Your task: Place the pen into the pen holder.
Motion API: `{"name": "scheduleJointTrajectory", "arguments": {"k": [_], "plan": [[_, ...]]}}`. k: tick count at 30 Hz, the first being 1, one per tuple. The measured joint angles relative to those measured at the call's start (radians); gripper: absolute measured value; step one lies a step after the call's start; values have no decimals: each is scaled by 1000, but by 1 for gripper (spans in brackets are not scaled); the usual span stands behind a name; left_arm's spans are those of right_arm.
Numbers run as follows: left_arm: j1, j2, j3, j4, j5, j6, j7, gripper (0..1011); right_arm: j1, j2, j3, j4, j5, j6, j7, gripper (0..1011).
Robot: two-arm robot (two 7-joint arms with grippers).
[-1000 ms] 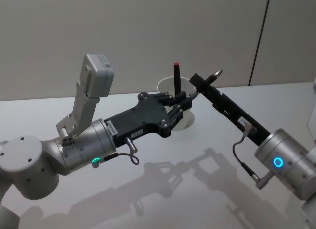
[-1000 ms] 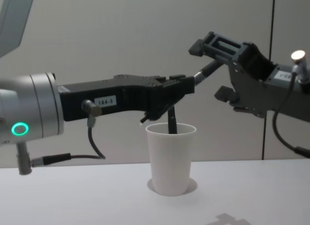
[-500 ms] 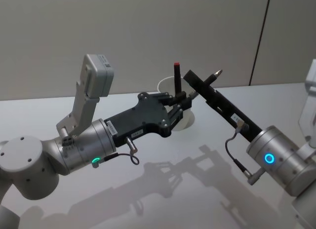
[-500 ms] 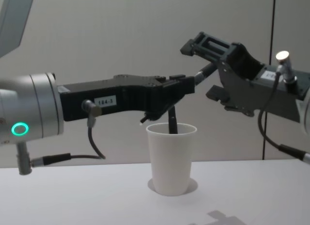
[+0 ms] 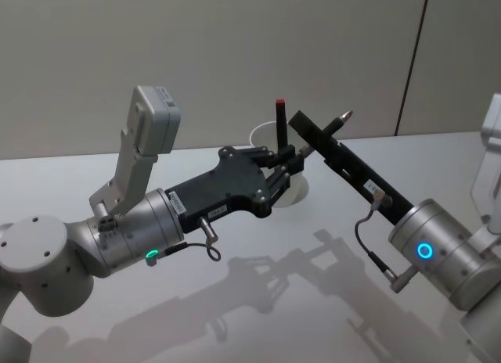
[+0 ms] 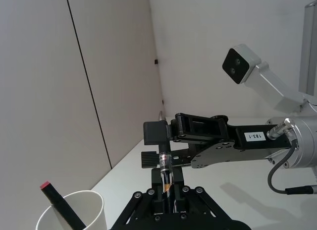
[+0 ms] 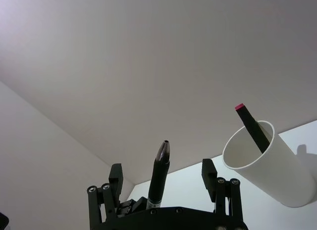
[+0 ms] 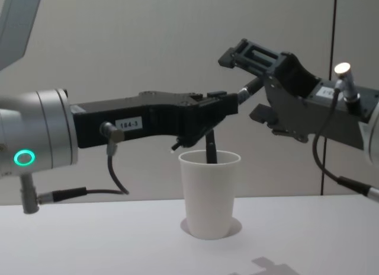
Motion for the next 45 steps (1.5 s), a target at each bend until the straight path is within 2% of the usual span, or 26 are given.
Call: {"name": "scheduleJointTrajectory", "arguments": {"k": [17,45], "plan": [[0,0,0,0,0,0,0,129,-13,17,-4,-12,18,-8,5,1002],[0,0,0,0,0,0,0,129,-6,20,-15,-7,26,-39,16,1002]]}}
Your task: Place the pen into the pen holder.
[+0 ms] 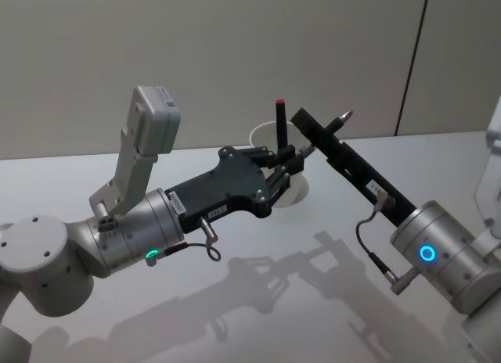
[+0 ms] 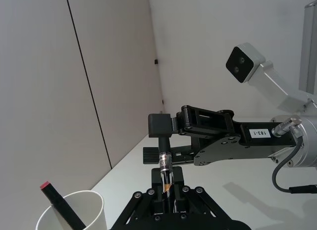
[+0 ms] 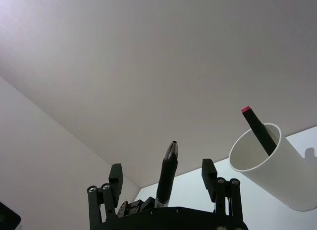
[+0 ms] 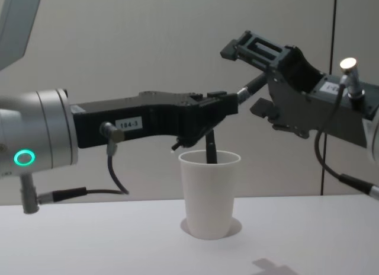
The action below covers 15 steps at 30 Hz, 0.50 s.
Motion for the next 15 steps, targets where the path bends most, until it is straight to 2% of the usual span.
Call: {"name": "scheduleJointTrajectory", "arguments": {"k": [9,15], "plan": [[0,0,0,0,0,0,0,129,1,4,-1,0,3,1,-1,1000],[0,0,0,0,0,0,0,129,1,6,-2,0,4,2,-1,884]]}}
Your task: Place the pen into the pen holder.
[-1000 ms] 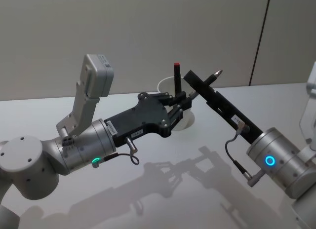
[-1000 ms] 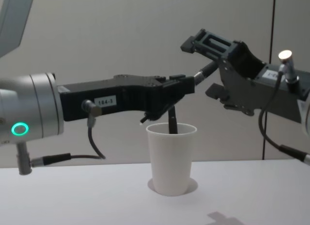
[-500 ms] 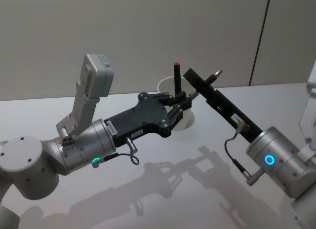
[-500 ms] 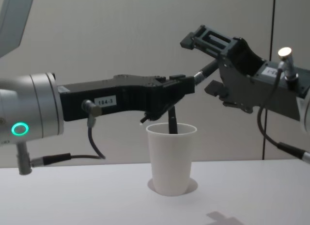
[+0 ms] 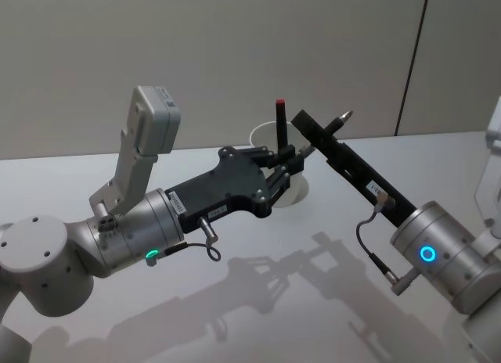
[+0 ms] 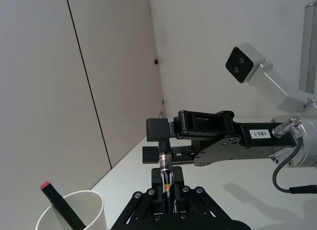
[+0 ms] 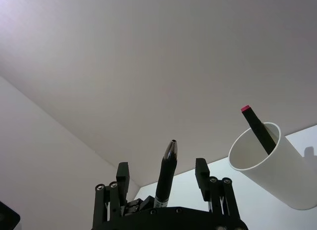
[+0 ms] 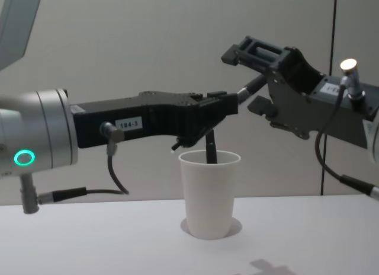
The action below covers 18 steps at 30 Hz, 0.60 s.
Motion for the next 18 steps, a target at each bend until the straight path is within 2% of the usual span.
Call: {"name": "scheduleJointTrajectory", "arguments": {"k": [7,8,11,12,15,18], "plan": [[0,0,0,0,0,0,0,129,0,1,-1,0,1,1,-1,683],[0,0,0,0,0,0,0,129,0,1,-1,-1,1,1,-1,625],[0,0,0,0,0,0,0,128,0,1,-1,-1,1,1,-1,564],[0,0,0,0,0,0,0,129,0,1,-1,-1,1,1,-1,504],[0,0,0,0,0,0,0,129,0,1,-1,-1,1,1,-1,446],[0,0,0,0,0,0,0,129,0,2,-1,-1,1,1,-1,301]]}}
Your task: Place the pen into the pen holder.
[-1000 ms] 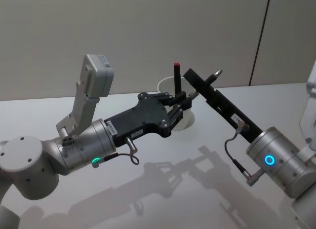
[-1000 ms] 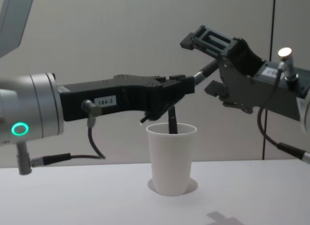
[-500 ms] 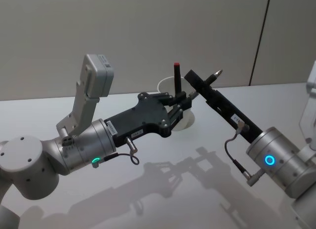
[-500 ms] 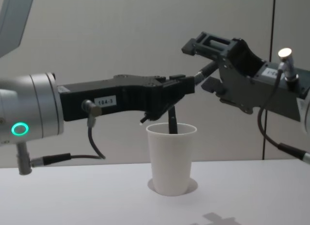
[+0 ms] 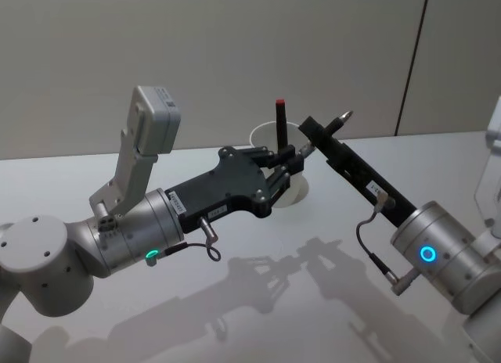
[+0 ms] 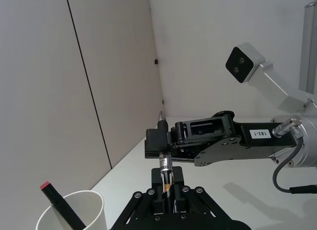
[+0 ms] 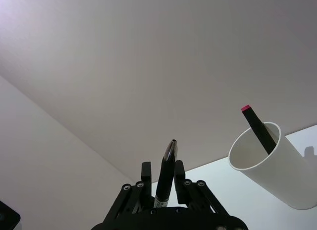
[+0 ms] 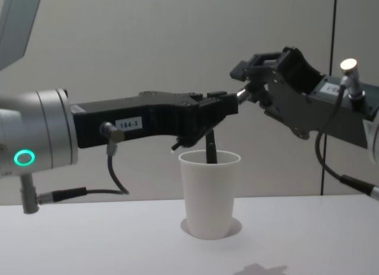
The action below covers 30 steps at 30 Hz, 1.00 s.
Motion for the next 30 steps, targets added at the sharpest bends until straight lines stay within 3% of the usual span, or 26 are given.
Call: {"name": "scheduleJointTrajectory", "arguments": {"k": [6,19,30], "plan": [[0,0,0,0,0,0,0,129,0,0,0,0,0,0,1,135],[0,0,0,0,0,0,0,140,0,1,1,1,0,0,0,132],[0,0,0,0,0,0,0,449,0,0,0,1,0,0,0,132]]}}
